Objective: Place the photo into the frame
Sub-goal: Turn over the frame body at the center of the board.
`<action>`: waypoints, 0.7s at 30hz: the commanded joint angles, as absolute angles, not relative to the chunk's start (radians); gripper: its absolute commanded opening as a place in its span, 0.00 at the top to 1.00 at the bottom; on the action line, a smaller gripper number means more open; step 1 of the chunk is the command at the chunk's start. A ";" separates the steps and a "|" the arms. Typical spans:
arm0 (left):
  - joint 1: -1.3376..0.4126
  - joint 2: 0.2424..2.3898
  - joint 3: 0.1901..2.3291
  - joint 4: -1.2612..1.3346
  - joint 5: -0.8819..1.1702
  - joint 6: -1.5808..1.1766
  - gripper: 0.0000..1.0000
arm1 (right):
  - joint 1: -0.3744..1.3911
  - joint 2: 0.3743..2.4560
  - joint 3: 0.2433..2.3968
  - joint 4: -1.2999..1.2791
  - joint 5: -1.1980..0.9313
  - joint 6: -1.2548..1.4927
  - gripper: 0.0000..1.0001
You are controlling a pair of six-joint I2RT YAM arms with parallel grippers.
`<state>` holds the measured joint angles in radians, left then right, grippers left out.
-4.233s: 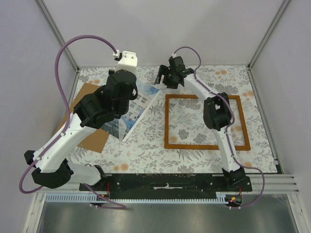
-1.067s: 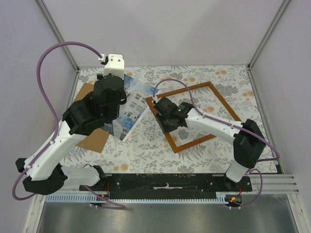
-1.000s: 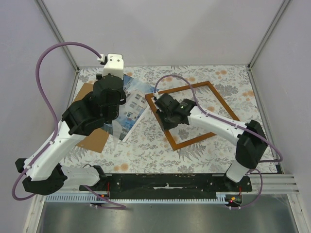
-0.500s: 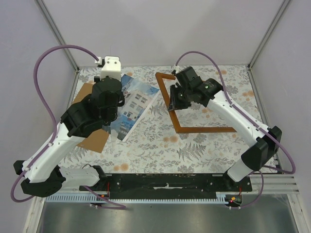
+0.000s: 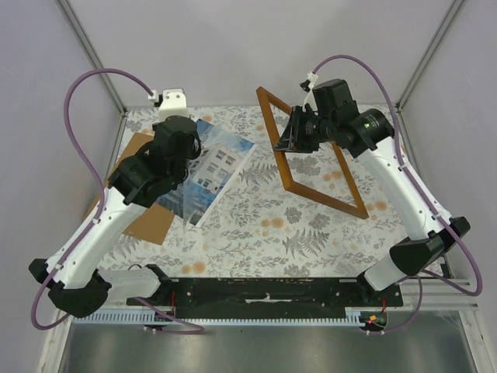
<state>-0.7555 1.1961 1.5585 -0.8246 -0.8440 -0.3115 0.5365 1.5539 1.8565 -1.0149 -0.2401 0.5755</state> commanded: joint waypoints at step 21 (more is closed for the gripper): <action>-0.609 1.437 1.841 -0.706 -0.368 -0.489 0.98 | 0.471 1.545 2.034 -0.691 -0.428 0.900 1.00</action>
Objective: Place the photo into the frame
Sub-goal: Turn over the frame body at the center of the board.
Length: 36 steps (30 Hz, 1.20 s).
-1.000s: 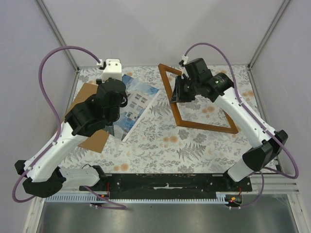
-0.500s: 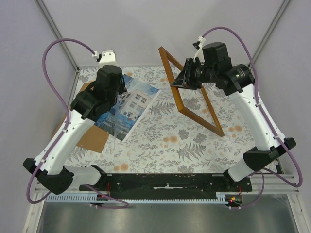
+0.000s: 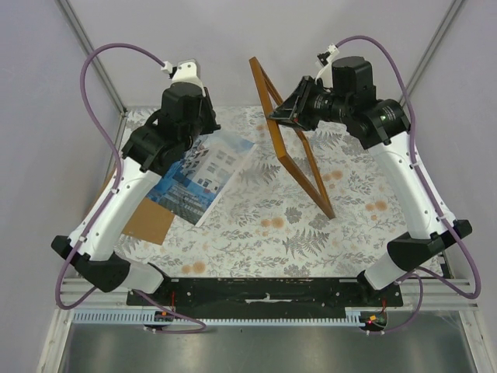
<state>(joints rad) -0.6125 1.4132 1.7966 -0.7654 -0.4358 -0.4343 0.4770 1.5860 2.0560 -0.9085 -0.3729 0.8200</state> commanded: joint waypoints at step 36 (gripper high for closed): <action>-0.707 1.632 2.023 -0.663 -0.222 -0.522 0.98 | 0.361 1.338 1.569 -0.181 -0.413 1.253 1.00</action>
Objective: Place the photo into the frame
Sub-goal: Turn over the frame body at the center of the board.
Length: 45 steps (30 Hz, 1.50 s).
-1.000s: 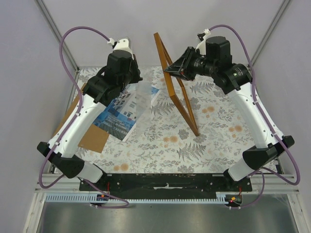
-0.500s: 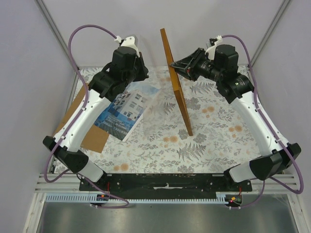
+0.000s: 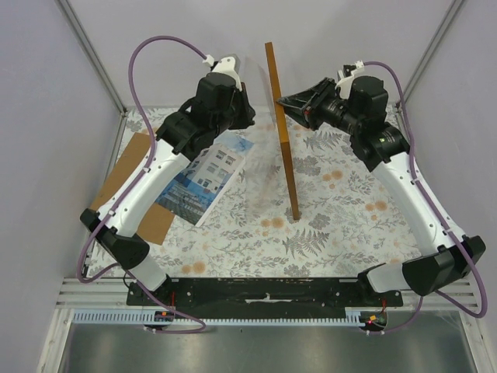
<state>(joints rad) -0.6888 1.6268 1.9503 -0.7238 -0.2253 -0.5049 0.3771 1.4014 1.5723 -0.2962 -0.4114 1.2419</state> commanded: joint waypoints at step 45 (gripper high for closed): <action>-0.934 1.789 2.214 -0.678 -0.294 -0.474 0.98 | 0.252 1.417 1.861 -0.826 -0.339 0.858 0.46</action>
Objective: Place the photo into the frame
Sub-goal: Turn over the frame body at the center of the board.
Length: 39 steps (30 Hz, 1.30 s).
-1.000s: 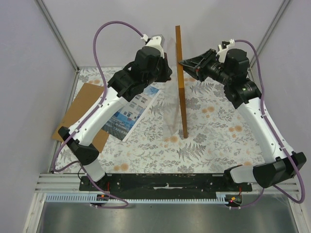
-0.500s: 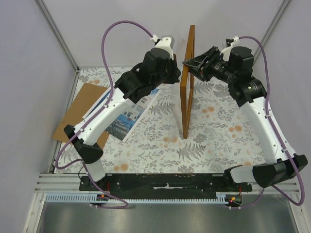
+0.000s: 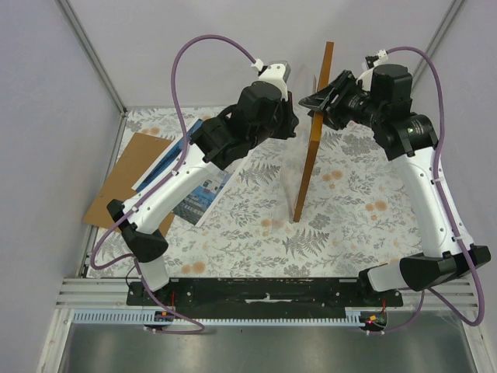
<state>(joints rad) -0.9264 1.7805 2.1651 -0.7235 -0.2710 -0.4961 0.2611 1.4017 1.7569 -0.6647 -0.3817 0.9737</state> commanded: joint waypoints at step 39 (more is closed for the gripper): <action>-0.933 1.706 2.065 -0.624 -0.350 -0.430 0.98 | 0.219 1.393 2.089 -1.549 0.005 0.541 0.85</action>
